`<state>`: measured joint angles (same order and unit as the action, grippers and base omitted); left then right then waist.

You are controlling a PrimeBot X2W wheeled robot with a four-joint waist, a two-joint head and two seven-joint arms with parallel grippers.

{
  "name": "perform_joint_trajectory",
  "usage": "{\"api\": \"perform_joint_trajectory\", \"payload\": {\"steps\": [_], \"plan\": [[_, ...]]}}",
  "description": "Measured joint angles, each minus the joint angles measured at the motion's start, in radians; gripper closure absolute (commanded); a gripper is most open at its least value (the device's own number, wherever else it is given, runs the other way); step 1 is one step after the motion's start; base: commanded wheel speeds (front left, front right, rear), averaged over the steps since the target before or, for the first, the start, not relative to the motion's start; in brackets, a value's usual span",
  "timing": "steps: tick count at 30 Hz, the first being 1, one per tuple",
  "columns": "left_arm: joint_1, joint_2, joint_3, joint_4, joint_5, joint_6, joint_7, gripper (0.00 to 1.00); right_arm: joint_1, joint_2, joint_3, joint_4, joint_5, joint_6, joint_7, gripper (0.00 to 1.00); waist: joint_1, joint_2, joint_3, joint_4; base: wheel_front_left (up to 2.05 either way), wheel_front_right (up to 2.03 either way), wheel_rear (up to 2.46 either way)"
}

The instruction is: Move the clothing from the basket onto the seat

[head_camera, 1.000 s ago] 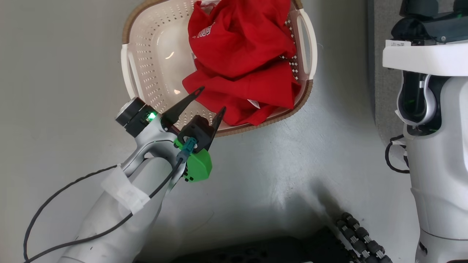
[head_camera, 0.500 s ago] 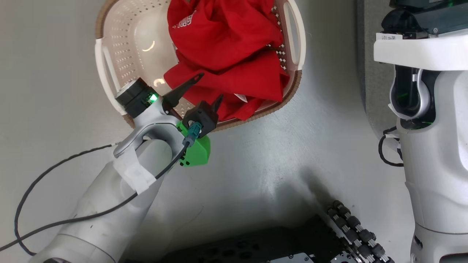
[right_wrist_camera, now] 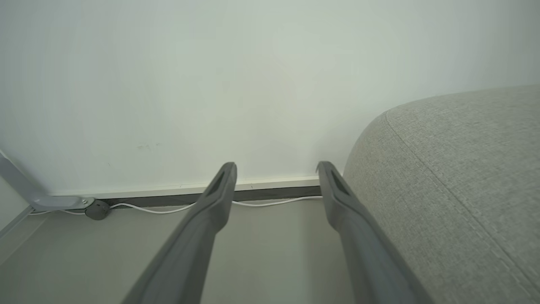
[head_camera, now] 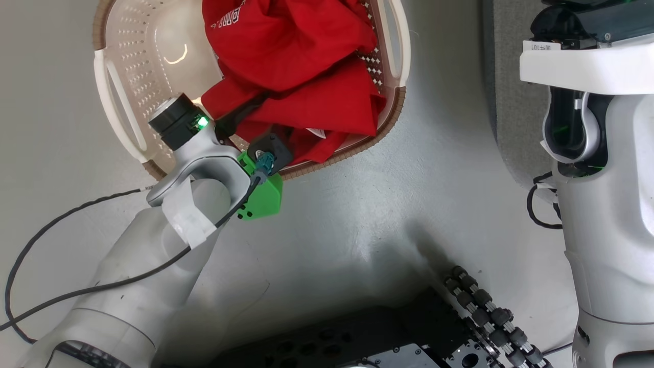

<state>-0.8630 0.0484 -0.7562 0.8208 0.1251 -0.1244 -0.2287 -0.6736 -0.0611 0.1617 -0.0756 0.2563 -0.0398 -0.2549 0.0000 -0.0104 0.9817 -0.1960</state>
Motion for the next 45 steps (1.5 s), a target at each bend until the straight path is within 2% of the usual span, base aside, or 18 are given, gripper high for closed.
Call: {"api": "perform_joint_trajectory", "payload": {"steps": [1, 2, 3, 4, 5, 20, 25, 39, 45], "plan": [[-0.003, 0.0, -0.002, 0.009, -0.002, 0.0, 0.001, 0.12, 0.0, 0.0, 0.0, 0.0, 0.0, 0.0, 0.0, 0.0, 0.0, 0.0, 0.001, -0.001, 0.0, 0.0, 0.0], [-0.005, 0.0, -0.003, 0.016, -0.005, 0.0, 0.001, 0.47, 0.0, 0.0, 0.001, 0.0, 0.0, 0.0, 0.0, 0.0, 0.0, 0.0, 0.002, -0.003, 0.0, 0.0, 0.0], [-0.008, 0.0, -0.005, 0.022, -0.008, 0.0, 0.004, 0.65, 0.0, 0.001, 0.001, 0.0, 0.0, 0.0, 0.0, 0.0, 0.0, 0.0, 0.002, -0.004, 0.0, 0.0, 0.0], [-0.011, 0.0, -0.005, 0.027, -0.008, 0.0, 0.004, 0.77, 0.0, 0.001, 0.001, 0.0, 0.0, 0.0, 0.0, 0.0, 0.0, 0.0, 0.003, -0.005, 0.0, 0.0, 0.0], [-0.015, 0.0, -0.004, 0.032, -0.01, 0.0, 0.004, 1.0, 0.0, 0.001, 0.0, 0.001, 0.0, 0.0, 0.0, 0.0, 0.0, 0.0, 0.003, -0.005, 0.0, 0.0, 0.0], [-0.03, -0.002, 0.01, 0.0, -0.116, 0.0, -0.019, 1.0, 0.006, 0.002, -0.036, 0.042, -0.001, 0.002, 0.0, 0.0, 0.0, 0.0, -0.046, 0.02, 0.0, 0.0, 0.0], [-0.027, -0.005, 0.036, -0.049, -0.225, 0.0, -0.02, 1.0, 0.024, 0.002, -0.045, 0.073, -0.003, 0.019, -0.001, 0.0, 0.0, 0.0, -0.085, 0.035, 0.0, 0.0, 0.0], [0.006, -0.008, 0.08, -0.161, -0.349, 0.003, -0.023, 1.0, 0.115, -0.002, -0.08, 0.167, -0.036, 0.06, -0.001, 0.0, 0.0, 0.0, -0.257, 0.093, 0.0, 0.0, 0.0], [0.027, -0.011, 0.123, -0.216, -0.401, 0.032, -0.023, 1.0, 0.17, -0.004, -0.089, 0.205, -0.039, 0.075, -0.001, 0.0, -0.0001, 0.0, -0.34, 0.118, 0.0, 0.0, 0.0]]}}
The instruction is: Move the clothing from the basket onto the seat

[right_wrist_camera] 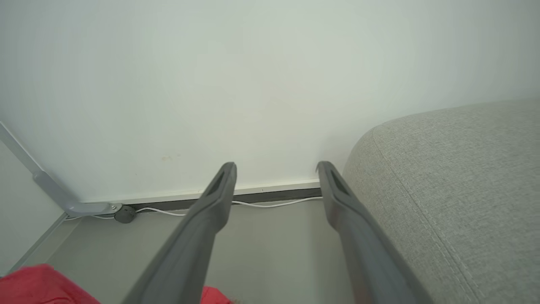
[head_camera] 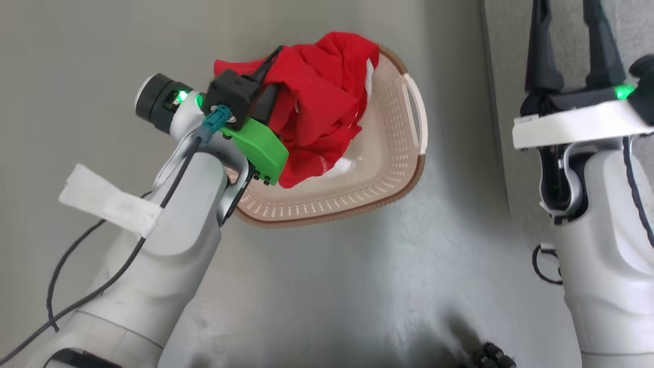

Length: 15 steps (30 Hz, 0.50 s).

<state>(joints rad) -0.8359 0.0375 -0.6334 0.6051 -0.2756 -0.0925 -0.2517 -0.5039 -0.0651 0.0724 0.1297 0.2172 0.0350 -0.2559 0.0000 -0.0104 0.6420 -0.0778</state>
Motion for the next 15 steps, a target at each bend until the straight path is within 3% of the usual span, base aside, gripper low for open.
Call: {"api": "perform_joint_trajectory", "payload": {"steps": [15], "plan": [[0.081, -0.002, 0.026, -0.029, -0.016, 0.02, 0.0, 1.0, 0.126, 0.003, 0.004, 0.073, -0.006, 0.028, 0.0, 0.0, 0.0, 0.0, -0.213, 0.052, 0.0, 0.0, 0.0]]}}
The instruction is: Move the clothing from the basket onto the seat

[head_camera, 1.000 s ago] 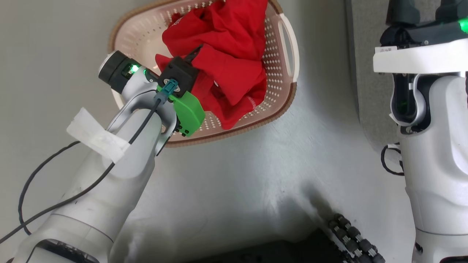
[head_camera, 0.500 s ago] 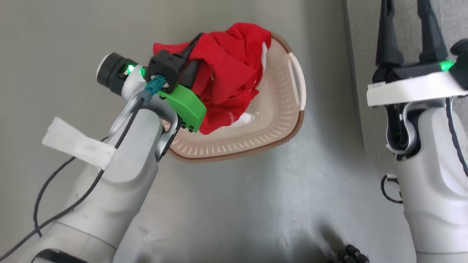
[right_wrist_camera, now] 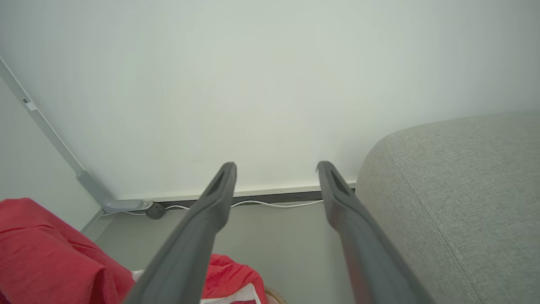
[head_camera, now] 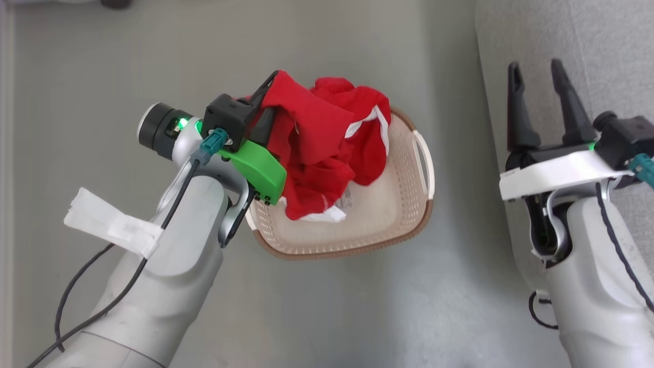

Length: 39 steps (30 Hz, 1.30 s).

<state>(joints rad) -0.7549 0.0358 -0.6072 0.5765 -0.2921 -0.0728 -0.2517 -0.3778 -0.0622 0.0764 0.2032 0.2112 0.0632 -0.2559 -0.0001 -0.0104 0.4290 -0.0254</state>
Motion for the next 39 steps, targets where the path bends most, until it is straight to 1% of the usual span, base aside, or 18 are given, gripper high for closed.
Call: {"api": "perform_joint_trajectory", "payload": {"steps": [11, 14, 16, 22, 25, 29, 33, 38, 39], "plan": [[0.032, 0.001, 0.009, 0.003, -0.023, -0.001, 0.0, 1.0, 0.075, 0.002, 0.046, 0.063, -0.004, 0.024, 0.0, 0.0, 0.0, 0.0, -0.158, 0.033, 0.0, 0.0, 0.0], [0.049, 0.001, 0.008, 0.007, -0.03, -0.006, 0.0, 1.0, 0.103, 0.003, 0.068, 0.088, -0.004, 0.025, 0.0, 0.0, 0.0, 0.0, -0.201, 0.043, 0.0, 0.0, 0.0], [0.059, 0.001, 0.008, 0.009, -0.049, -0.006, 0.0, 1.0, 0.122, 0.003, 0.086, 0.106, -0.004, 0.034, 0.0, 0.0, 0.0, 0.0, -0.229, 0.05, 0.0, 0.0, 0.0], [0.088, 0.006, 0.012, 0.018, -0.063, -0.006, 0.016, 1.0, 0.166, 0.006, 0.163, 0.16, -0.004, 0.044, 0.0, 0.0, 0.0, 0.0, -0.315, 0.067, 0.0, 0.0, 0.0], [0.1, 0.008, 0.013, 0.016, -0.072, -0.007, 0.038, 1.0, 0.181, 0.006, 0.196, 0.17, -0.004, 0.051, 0.0, 0.0, -0.0001, 0.0, -0.356, 0.073, 0.0, 0.0, 0.0], [0.104, 0.008, 0.013, 0.0, -0.074, -0.007, 0.059, 1.0, 0.191, 0.006, 0.246, 0.18, 0.003, 0.051, 0.0, 0.0, -0.0001, 0.0, -0.401, 0.08, 0.0, 0.0, 0.0], [0.105, 0.007, 0.01, -0.02, -0.075, -0.007, 0.076, 1.0, 0.196, 0.006, 0.311, 0.189, 0.018, 0.059, 0.001, 0.0, 0.0, 0.0, -0.431, 0.087, 0.0, 0.0, 0.0], [0.105, 0.007, 0.001, -0.047, -0.082, -0.008, 0.102, 1.0, 0.196, 0.006, 0.416, 0.192, 0.046, 0.06, 0.001, 0.0, 0.0, 0.0, -0.446, 0.098, 0.0, 0.0, 0.0], [0.105, 0.007, 0.001, -0.047, -0.082, -0.008, 0.102, 1.0, 0.196, 0.006, 0.416, 0.192, 0.046, 0.06, 0.001, 0.0, 0.0, 0.0, -0.446, 0.098, 0.0, 0.0, 0.0]]}}
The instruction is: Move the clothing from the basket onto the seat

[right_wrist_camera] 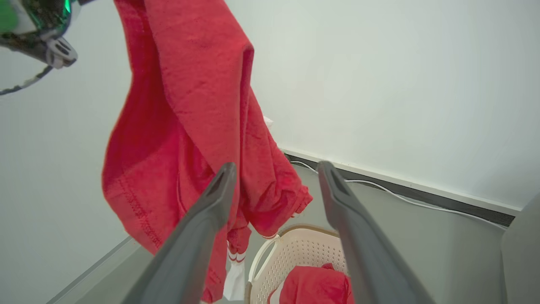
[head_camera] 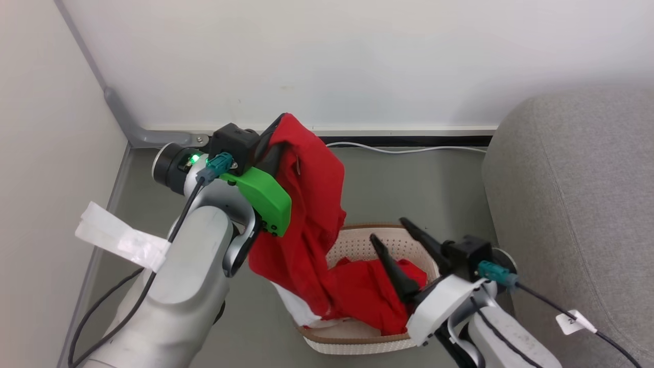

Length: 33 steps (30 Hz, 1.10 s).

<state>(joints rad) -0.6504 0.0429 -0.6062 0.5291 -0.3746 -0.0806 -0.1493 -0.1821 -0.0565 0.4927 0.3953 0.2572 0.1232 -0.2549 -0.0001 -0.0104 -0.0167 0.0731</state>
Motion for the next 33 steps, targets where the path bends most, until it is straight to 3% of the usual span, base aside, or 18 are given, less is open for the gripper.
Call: {"api": "perform_joint_trajectory", "payload": {"steps": [8, 18, 24, 33], "plan": [[0.0, -0.001, -0.03, -0.051, 0.0, -0.008, 0.026, 1.0, -0.022, 0.0, 0.112, 0.015, 0.032, 0.0, 0.0, 0.0, 0.0, 0.0, -0.003, 0.017, 0.0, 0.0, 0.0], [0.0, -0.005, -0.081, -0.115, -0.03, -0.013, 0.062, 1.0, -0.095, -0.002, 0.13, 0.088, 0.031, 0.0, 0.0, 0.0, 0.0, 0.0, -0.003, 0.055, 0.0, 0.0, 0.0], [0.0, -0.005, -0.103, -0.151, -0.045, -0.013, 0.079, 1.0, -0.138, -0.003, 0.223, 0.13, 0.044, 0.001, 0.0, 0.0, 0.0, 0.0, -0.002, 0.079, 0.0, 0.0, 0.0], [0.009, -0.005, -0.129, -0.196, -0.064, -0.016, 0.097, 1.0, -0.199, -0.005, 0.268, 0.171, 0.081, 0.001, 0.0, 0.0, 0.0, 0.0, -0.002, 0.115, 0.0, 0.0, 0.0]]}}
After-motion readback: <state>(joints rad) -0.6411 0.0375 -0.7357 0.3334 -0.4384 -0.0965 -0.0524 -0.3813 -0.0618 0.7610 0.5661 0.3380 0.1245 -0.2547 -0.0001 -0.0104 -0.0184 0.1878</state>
